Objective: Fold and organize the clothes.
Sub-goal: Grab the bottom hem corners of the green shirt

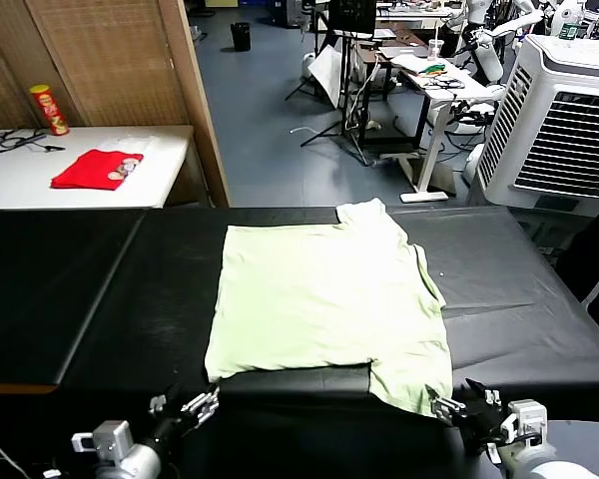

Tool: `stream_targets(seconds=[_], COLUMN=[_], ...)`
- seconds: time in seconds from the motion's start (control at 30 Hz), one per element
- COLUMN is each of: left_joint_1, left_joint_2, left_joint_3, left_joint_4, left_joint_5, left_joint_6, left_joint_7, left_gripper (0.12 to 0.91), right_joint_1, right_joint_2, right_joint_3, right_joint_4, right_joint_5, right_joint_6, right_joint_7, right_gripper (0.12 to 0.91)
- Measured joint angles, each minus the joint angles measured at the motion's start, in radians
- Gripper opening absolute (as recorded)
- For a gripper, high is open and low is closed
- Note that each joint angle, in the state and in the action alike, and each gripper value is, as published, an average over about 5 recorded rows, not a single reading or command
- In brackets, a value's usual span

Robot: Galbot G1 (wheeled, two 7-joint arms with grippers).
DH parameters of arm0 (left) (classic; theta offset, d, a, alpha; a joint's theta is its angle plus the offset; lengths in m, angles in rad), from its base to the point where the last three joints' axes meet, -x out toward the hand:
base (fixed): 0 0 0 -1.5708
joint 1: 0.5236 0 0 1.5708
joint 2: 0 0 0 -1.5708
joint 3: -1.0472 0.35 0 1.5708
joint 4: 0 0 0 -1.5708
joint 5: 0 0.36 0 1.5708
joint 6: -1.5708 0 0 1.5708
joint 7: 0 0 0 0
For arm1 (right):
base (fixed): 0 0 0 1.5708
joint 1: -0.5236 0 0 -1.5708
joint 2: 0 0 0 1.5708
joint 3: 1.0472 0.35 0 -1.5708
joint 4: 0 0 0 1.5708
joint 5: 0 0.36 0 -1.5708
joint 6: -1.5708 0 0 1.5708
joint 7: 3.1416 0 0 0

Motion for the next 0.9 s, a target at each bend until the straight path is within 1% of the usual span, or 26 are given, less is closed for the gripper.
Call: stream_targets(seconds=[0.07,0.13,0.27,0.3,0.33,0.37,0.47,0.5,0.53,0.57,0.6,0.63,0.67,0.73,0.77,0.83,0.9], left_joint_1=[-0.004,-0.012,-0.025,-0.029,-0.033,-0.036,-0.046,-0.048,-0.050,-0.051,-0.051,-0.050,-0.047,-0.041,-0.037,-0.027,-0.014], left_joint_2=[-0.003,-0.009,-0.016,-0.017,-0.019,-0.020,-0.022,-0.022,-0.023,-0.023,-0.023,-0.023,-0.023,-0.022,-0.021,-0.018,-0.013], left_joint_3=[0.002,0.007,0.017,0.019,0.021,0.023,0.029,0.031,0.032,0.033,0.034,0.034,0.034,0.034,0.034,0.030,0.022], left_joint_4=[0.004,0.012,0.028,0.031,0.035,0.038,0.048,0.050,0.052,0.054,0.054,0.055,0.054,0.051,0.048,0.040,0.029], left_joint_5=[0.004,0.012,0.018,0.018,0.018,0.018,0.017,0.017,0.017,0.018,0.019,0.021,0.024,0.030,0.033,0.035,0.034], left_joint_6=[0.000,-0.002,-0.009,-0.011,-0.012,-0.014,-0.018,-0.018,-0.018,-0.019,-0.019,-0.020,-0.020,-0.023,-0.024,-0.026,-0.027], left_joint_7=[-0.002,-0.006,-0.008,-0.007,-0.007,-0.006,-0.003,-0.002,0.000,0.002,0.004,0.005,0.007,0.009,0.009,0.009,0.009], left_gripper=[0.798,0.798,0.794,0.781,0.750,0.719,0.562,0.511,0.444,0.394,0.344,0.277,0.227,0.154,0.134,0.127,0.127], right_joint_1=[0.000,0.000,-0.001,-0.001,-0.002,-0.003,-0.007,-0.009,-0.012,-0.015,-0.019,-0.023,-0.027,-0.038,-0.044,-0.055,-0.060], right_joint_2=[0.001,0.005,0.015,0.017,0.019,0.021,0.028,0.031,0.033,0.034,0.036,0.036,0.036,0.038,0.040,0.046,0.052], right_joint_3=[-0.001,-0.003,-0.006,-0.007,-0.008,-0.008,-0.007,-0.006,-0.004,-0.001,0.002,0.005,0.009,0.015,0.018,0.020,0.020], right_joint_4=[-0.001,-0.003,-0.010,-0.012,-0.013,-0.013,-0.013,-0.012,-0.010,-0.007,-0.004,0.001,0.007,0.022,0.030,0.045,0.054], right_joint_5=[-0.001,-0.004,-0.007,-0.007,-0.008,-0.008,-0.008,-0.008,-0.008,-0.008,-0.007,-0.007,-0.007,-0.006,-0.006,-0.006,-0.005], right_joint_6=[-0.001,-0.003,-0.007,-0.007,-0.007,-0.008,-0.005,-0.002,0.001,0.005,0.008,0.011,0.013,0.017,0.020,0.029,0.048], right_joint_7=[0.001,0.003,0.009,0.010,0.010,0.011,0.012,0.014,0.017,0.019,0.023,0.026,0.029,0.035,0.038,0.038,0.029], right_gripper=[0.774,0.706,0.510,0.460,0.410,0.343,0.194,0.159,0.142,0.124,0.121,0.121,0.122,0.122,0.122,0.122,0.122])
